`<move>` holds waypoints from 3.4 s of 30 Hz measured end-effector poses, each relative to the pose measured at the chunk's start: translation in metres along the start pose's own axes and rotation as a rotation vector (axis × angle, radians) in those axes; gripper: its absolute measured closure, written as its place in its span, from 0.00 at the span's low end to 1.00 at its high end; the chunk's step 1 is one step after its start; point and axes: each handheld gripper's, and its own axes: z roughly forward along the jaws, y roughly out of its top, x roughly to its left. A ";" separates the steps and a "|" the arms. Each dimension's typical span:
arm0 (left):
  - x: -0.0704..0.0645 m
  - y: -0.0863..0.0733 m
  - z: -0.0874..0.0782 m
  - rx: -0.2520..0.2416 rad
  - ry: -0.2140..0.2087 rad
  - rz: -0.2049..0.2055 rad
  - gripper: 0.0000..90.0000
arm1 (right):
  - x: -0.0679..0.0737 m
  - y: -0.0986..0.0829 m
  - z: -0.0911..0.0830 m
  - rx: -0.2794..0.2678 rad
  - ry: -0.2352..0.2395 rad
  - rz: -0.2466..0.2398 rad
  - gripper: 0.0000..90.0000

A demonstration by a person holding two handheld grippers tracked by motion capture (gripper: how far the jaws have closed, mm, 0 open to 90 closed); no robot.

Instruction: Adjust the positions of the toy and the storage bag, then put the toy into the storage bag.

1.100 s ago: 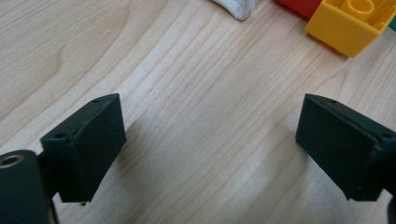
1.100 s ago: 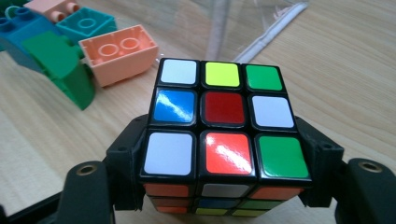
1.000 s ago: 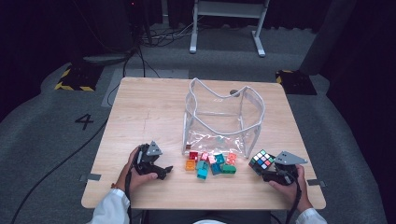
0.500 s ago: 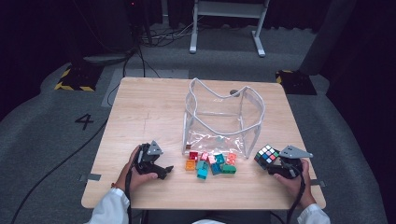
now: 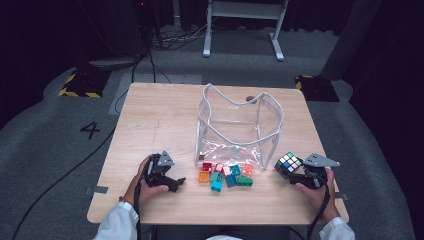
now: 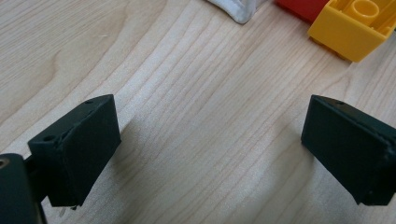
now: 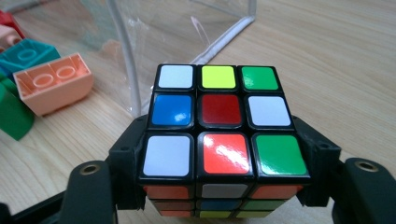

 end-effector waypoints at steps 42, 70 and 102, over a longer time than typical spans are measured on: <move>0.000 0.001 0.001 -0.001 -0.001 0.004 0.05 | -0.059 0.191 -0.050 -0.282 0.057 -0.095 0.38; 0.000 0.001 0.001 -0.001 -0.002 0.004 0.05 | 0.021 0.244 0.038 -0.050 0.416 -0.380 0.38; 0.000 0.001 0.001 0.000 -0.001 0.004 0.05 | 0.023 0.238 0.080 0.576 0.257 -0.516 0.37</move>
